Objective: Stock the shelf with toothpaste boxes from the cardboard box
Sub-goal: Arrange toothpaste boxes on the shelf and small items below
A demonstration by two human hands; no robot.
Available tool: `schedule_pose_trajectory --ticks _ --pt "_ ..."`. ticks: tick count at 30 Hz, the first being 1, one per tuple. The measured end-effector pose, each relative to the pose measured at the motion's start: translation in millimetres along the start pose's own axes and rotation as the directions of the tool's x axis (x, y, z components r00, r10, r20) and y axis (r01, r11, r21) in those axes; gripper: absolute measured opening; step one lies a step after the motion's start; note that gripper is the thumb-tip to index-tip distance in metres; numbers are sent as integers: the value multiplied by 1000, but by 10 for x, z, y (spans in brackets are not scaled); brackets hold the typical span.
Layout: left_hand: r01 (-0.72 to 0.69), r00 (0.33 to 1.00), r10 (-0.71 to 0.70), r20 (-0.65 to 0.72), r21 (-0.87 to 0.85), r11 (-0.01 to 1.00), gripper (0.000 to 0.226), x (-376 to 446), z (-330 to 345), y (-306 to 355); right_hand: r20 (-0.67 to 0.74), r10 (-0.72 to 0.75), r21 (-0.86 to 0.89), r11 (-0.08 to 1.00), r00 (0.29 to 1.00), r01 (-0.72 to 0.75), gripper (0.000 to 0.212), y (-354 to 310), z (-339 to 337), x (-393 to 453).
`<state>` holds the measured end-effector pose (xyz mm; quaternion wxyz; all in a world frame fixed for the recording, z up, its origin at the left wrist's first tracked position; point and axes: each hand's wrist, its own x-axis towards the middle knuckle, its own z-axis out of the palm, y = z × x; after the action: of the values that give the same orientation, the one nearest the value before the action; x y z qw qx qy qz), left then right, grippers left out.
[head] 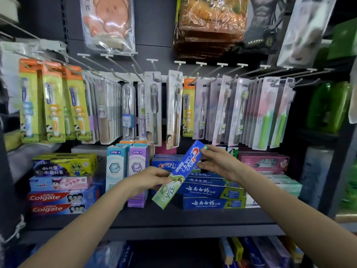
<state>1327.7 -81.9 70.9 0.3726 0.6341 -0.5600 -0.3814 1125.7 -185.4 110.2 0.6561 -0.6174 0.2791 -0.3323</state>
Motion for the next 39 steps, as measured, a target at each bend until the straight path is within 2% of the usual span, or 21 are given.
schedule_pose_trajectory --ticks 3,7,9,12,14,16,18,19,20,21,22,23,24,26,28,29,32,33,35,37,39 --pt "0 1000 0 -4 29 1000 26 40 -63 -23 7 16 -2 1000 1000 -16 6 11 -23 66" --pt "-6 998 14 -63 131 991 31 94 -132 -4 -16 -11 -303 953 1000 6 10 -5 -106 142" --pt "1 995 15 -100 156 988 33 115 -161 40 -22 -21 -380 925 1000 11 15 -23 -162 175" --pt "10 999 -3 -50 132 991 35 139 -186 85 22 3 -342 940 1000 5 12 -50 -217 198" --pt "2 1000 -4 11 129 992 28 143 -171 108 58 -8 -258 966 998 23 10 -73 -221 197" --pt "-13 999 9 36 129 992 21 155 -134 116 58 -53 -117 991 997 59 8 -114 -188 188" --pt "-37 998 33 61 64 997 23 178 -80 99 63 -108 90 991 992 102 8 -141 -139 182" --pt "-51 997 51 63 1 999 25 198 -41 87 86 -122 104 988 989 112 10 -145 -99 176" --pt "-69 996 72 48 -62 996 27 220 -4 85 121 -114 5 993 986 115 13 -140 -50 164" --pt "-92 995 97 30 -128 988 27 234 40 100 161 -82 -198 974 984 113 17 -110 -3 156" --pt "-114 993 118 10 -171 979 28 247 86 119 193 -38 -401 909 980 114 23 -68 41 148" --pt "-134 991 135 -10 -195 972 28 265 127 137 206 -12 -531 839 978 122 28 -31 66 164" --pt "-150 989 148 -25 -203 968 29 288 162 149 200 -9 -580 805 980 125 32 -20 73 178" --pt "-163 987 160 -32 -227 960 29 324 212 162 195 -21 -576 807 981 132 34 -79 8 210" --pt "-187 982 177 -60 -296 937 27 339 207 178 250 27 -642 753 968 145 34 -215 -104 241" --pt "-203 979 178 -102 -357 912 27 345 184 190 283 65 -710 685 957 164 36 -290 -159 262" --pt "-258 954 146 -263 -465 847 19 386 57 185 302 140 -903 358 943 236 47 -502 -260 378" --pt "-257 945 127 -302 -445 858 14 405 32 169 293 131 -931 266 947 251 48 -554 -269 437" --pt "-231 922 100 -375 -323 918 5 467 24 101 289 122 -951 154 949 270 46 -614 -268 581" --pt "-182 886 114 -450 -110 977 14 558 35 -18 284 192 -958 107 940 267 47 -583 -238 751" --pt "-98 864 158 -479 148 984 15 645 34 -177 244 261 -970 51 934 239 56 -479 -186 934"
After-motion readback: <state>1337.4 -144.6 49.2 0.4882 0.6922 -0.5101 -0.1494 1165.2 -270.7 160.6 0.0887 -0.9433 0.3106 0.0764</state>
